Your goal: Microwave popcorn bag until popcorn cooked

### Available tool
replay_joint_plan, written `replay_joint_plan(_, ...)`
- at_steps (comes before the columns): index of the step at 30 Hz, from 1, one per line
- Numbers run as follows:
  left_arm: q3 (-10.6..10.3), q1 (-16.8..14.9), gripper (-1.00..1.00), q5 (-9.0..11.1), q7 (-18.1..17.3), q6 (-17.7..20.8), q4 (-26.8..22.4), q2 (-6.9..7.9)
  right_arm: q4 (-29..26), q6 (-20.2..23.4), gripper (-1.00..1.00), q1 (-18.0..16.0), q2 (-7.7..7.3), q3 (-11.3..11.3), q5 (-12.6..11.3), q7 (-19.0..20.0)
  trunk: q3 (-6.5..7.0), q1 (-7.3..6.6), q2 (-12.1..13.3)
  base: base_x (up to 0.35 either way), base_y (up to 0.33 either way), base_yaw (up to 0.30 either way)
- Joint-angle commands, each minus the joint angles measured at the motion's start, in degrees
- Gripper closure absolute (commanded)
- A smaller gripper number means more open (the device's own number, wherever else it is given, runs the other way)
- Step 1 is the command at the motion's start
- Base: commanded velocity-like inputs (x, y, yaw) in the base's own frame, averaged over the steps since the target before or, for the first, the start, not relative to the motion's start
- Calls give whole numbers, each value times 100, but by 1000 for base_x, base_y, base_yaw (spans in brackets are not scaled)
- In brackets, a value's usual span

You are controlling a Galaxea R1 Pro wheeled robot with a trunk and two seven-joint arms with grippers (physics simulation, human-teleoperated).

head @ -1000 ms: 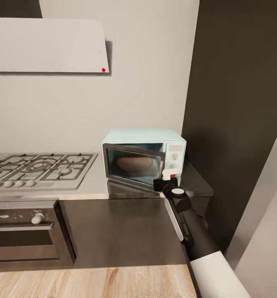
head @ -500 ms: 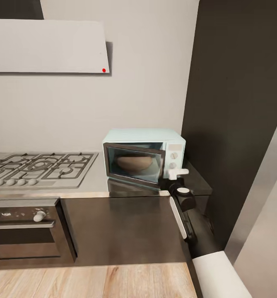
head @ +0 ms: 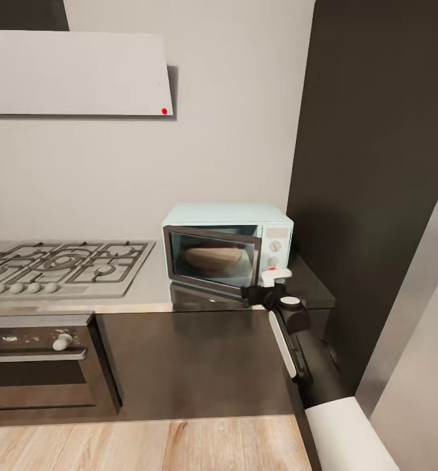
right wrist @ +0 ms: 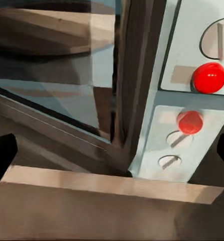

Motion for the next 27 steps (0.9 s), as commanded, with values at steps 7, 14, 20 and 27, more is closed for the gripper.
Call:
replay_joint_plan(7,5,-1,-100,14,1,-8,-2,3,24,55,-100,-4,-539,-17,39,336,-6,0,-3,0,0,0)
replay_joint_plan(14,5,-1,-100,14,-4,-8,-2,0,24,-31,-100,-4,-840,-426,56,269,-6,0,-3,0,0,0)
replay_joint_plan(20,-2,-1,-100,10,-8,5,-2,-6,-4,-57,-100,-4,-837,-751,88,255,-6,0,-3,63,0,0)
replay_joint_plan(27,-4,-1,-100,7,-8,10,-2,4,18,-68,-100,-4,-811,-742,72,251,-6,0,-3,309,0,0)
